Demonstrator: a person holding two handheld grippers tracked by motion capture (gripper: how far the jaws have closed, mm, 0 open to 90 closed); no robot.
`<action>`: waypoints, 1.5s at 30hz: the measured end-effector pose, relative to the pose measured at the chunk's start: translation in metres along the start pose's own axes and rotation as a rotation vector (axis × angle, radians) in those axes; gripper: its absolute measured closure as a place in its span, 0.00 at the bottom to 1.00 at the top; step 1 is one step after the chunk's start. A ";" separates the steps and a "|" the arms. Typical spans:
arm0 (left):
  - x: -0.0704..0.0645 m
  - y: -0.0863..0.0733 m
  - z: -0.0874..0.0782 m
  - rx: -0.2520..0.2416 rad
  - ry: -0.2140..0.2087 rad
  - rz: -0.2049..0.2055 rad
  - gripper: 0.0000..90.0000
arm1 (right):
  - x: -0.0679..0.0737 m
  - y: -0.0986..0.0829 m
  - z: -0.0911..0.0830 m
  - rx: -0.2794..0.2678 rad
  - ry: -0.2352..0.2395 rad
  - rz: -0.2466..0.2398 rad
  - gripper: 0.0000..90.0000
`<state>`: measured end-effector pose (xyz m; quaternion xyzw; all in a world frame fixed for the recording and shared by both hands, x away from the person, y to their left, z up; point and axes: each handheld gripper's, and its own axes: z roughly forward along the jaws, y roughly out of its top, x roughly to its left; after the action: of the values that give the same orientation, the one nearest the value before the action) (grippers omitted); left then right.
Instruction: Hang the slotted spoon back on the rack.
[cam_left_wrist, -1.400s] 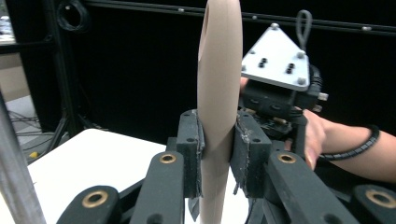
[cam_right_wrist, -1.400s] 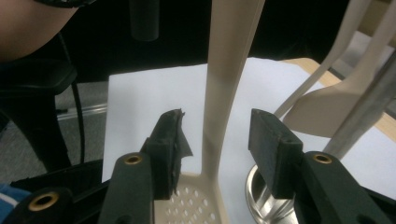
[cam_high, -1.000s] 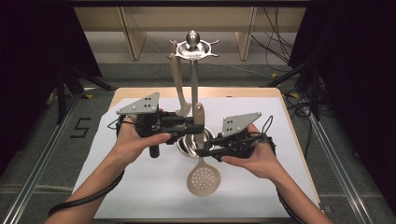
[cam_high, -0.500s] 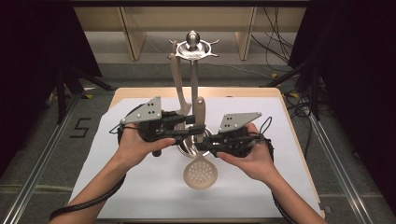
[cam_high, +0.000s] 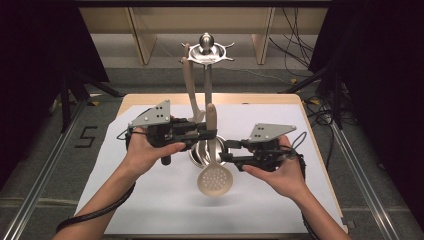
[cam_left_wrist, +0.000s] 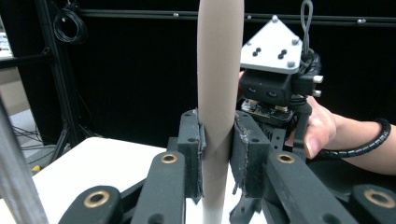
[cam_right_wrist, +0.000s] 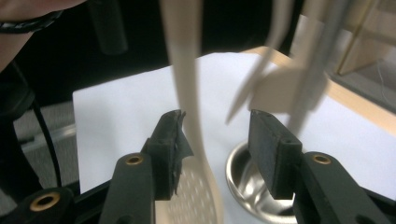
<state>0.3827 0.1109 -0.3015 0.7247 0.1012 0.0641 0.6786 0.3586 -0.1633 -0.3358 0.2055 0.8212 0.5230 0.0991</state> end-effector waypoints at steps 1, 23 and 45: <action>0.002 0.001 0.000 -0.005 0.001 0.005 0.83 | -0.004 -0.004 -0.004 -0.007 -0.008 0.025 0.61; 0.022 0.017 -0.003 0.014 0.012 0.015 0.83 | -0.047 -0.071 -0.007 0.110 -0.369 0.211 0.63; 0.033 0.035 -0.003 0.025 -0.005 0.024 0.83 | -0.047 -0.077 -0.003 0.136 -0.394 0.242 0.63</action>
<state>0.4159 0.1198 -0.2681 0.7342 0.0916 0.0692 0.6691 0.3818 -0.2153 -0.4063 0.4068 0.7888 0.4241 0.1801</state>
